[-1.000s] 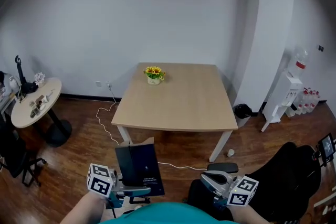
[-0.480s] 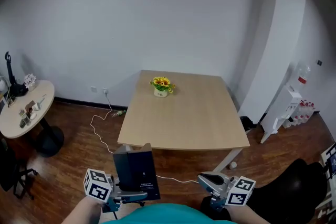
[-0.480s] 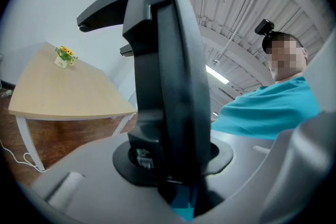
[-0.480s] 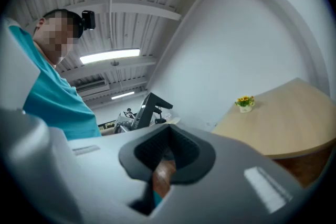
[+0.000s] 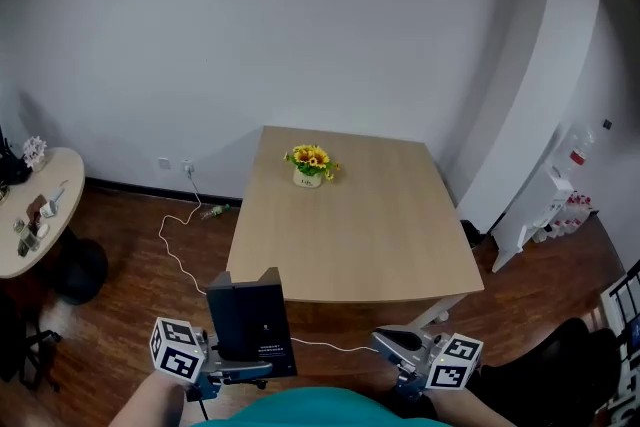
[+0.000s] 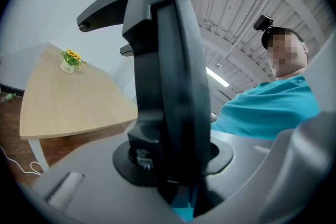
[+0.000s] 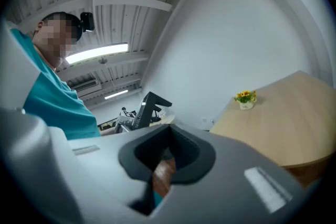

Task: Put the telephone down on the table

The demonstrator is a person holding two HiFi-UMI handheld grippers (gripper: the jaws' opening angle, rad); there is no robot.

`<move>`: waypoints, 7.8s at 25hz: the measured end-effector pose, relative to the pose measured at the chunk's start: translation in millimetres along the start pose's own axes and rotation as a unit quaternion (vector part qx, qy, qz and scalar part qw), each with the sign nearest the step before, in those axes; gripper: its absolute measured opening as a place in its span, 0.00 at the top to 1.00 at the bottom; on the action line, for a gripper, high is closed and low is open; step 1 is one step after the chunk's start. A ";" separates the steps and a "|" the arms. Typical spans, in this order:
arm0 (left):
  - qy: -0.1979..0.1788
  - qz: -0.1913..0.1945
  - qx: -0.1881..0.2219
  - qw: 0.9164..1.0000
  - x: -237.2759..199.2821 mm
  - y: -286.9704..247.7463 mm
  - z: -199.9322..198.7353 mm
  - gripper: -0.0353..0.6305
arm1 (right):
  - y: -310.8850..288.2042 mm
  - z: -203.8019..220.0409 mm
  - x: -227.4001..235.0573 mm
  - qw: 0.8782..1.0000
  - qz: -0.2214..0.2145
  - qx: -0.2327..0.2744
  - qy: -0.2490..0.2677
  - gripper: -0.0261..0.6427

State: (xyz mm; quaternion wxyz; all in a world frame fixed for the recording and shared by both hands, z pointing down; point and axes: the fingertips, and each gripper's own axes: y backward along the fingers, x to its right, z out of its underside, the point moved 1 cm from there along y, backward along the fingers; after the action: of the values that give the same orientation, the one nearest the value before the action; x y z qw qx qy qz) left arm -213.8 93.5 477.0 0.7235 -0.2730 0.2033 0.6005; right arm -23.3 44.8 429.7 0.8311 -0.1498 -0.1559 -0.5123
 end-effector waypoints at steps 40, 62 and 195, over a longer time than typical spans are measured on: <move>0.083 0.020 -0.081 0.993 -349.4 -178.9 -217.7 0.68 | -68.6 -132.9 351.5 0.998 0.039 -0.002 -0.055 0.96; 0.145 0.018 -0.125 0.981 -533.4 -354.2 -235.1 0.68 | 21.7 -119.8 484.2 0.991 0.069 -0.044 -0.105 0.96; -0.169 -0.224 0.206 0.937 187.5 -90.9 -11.9 0.94 | 242.0 27.0 6.4 0.997 -0.065 0.045 0.006 0.96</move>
State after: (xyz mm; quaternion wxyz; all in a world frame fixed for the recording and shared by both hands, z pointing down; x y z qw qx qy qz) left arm -87.6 216.2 364.9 0.9035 -0.0506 0.1310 0.4050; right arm 194.0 154.8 435.2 0.8030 -0.0983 -0.1833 -0.5585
